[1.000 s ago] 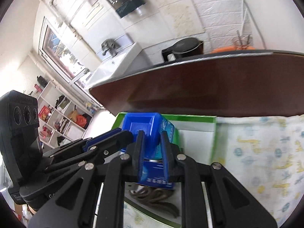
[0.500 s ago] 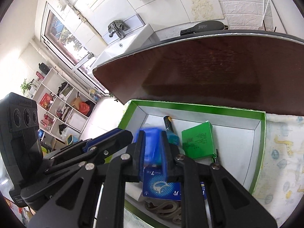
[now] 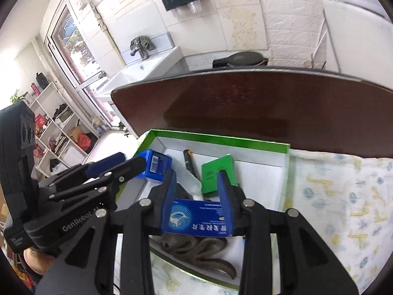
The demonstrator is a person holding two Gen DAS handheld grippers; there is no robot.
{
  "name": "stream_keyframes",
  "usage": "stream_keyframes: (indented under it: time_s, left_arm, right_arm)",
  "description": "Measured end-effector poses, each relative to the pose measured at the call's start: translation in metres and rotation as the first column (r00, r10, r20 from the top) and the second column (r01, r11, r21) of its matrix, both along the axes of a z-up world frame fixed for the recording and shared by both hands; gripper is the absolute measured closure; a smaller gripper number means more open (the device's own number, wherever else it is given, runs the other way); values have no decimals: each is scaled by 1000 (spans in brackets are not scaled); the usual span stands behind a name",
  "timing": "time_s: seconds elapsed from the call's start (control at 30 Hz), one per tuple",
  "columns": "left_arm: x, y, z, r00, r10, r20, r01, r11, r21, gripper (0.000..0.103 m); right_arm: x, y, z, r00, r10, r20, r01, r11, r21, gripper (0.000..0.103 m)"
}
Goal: Organize rigid objects
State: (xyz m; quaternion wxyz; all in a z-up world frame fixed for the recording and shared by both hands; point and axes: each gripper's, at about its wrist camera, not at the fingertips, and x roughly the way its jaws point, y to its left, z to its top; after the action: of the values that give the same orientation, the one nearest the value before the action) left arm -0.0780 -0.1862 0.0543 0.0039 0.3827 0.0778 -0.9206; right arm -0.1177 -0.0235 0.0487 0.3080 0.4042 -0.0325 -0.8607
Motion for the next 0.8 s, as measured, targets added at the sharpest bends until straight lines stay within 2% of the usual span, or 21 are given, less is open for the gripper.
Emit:
stream_keyframes:
  time_s: [0.07, 0.17, 0.23, 0.33, 0.5, 0.57, 0.7, 0.8]
  left_arm:
    - [14, 8, 7, 999, 7, -38, -9, 999, -46, 32]
    - [33, 19, 16, 997, 7, -78, -16, 993, -113, 25]
    - [47, 26, 20, 995, 5, -101, -18, 991, -136, 22]
    - [62, 32, 24, 993, 0, -118, -16, 990, -139, 20]
    - [87, 44, 18, 995, 15, -99, -31, 986, -162, 19]
    - [95, 48, 14, 996, 5, -88, -19, 986, -165, 19]
    - [111, 50, 2, 998, 2, -60, -9, 993, -120, 19]
    - [118, 53, -5, 999, 9, -39, -14, 990, -137, 19]
  right_arm:
    - [9, 10, 6, 1000, -26, -13, 26, 1000, -3, 51]
    - [27, 25, 13, 997, -56, -44, 56, 998, 0, 38]
    - [40, 31, 16, 996, -66, -66, 67, 998, 6, 35]
    - [56, 41, 17, 993, -83, -86, 85, 996, 14, 17]
    - [84, 57, 17, 983, -128, -131, 132, 991, 23, 9]
    - [93, 64, 14, 981, -138, -137, 143, 989, 24, 8]
    - [108, 72, 3, 983, -138, -120, 142, 990, 25, 8]
    - [116, 75, -4, 984, -140, -107, 144, 989, 29, 9]
